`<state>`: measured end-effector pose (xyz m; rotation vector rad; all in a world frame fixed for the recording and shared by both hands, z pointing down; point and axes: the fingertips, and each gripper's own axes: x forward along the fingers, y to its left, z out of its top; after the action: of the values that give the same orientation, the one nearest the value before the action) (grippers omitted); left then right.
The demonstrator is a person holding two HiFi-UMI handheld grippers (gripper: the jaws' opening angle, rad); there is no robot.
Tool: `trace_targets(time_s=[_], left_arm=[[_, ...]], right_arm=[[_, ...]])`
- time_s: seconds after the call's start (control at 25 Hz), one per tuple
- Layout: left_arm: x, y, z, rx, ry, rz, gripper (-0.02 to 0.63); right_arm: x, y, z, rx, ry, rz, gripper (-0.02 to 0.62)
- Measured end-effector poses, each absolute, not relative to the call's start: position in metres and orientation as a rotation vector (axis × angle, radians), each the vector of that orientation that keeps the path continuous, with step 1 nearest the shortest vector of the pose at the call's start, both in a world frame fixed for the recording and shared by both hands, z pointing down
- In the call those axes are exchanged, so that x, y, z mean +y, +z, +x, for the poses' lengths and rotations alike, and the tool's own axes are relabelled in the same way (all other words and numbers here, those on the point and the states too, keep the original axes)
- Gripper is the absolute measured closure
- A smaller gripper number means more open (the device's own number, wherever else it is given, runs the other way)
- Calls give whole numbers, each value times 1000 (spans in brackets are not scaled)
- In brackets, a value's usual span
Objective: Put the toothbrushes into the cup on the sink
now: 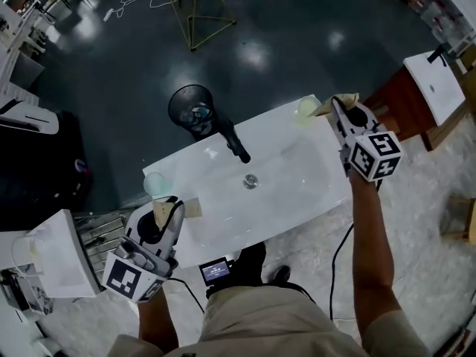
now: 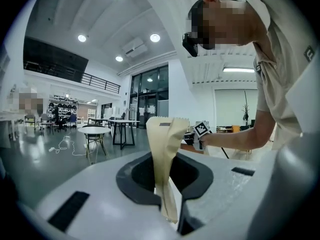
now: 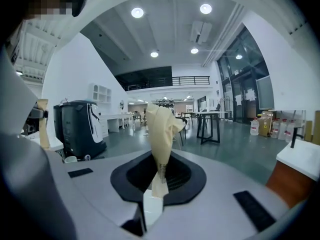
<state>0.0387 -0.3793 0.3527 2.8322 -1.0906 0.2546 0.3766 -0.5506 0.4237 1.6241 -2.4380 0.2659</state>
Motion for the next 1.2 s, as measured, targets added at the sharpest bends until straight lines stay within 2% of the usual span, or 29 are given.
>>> trace_targets(time_s=[0.32,0.84,1.04,1.2], left_arm=[[-418,386,17,-1097,271,2754,561],[-434,408,11,-1084,267,2713,561],[-430,403,16,-1085,256,2720,561],[-424,398,21,-1088,262,2724,561]], right_arm=[[-613,490,376,-2341,317,1606,569],[-633,569,377,-2220,550,1516,568],[-634,563,382,-2199,537,1541,473],[-630,552,389,-2200,510,1560,457]])
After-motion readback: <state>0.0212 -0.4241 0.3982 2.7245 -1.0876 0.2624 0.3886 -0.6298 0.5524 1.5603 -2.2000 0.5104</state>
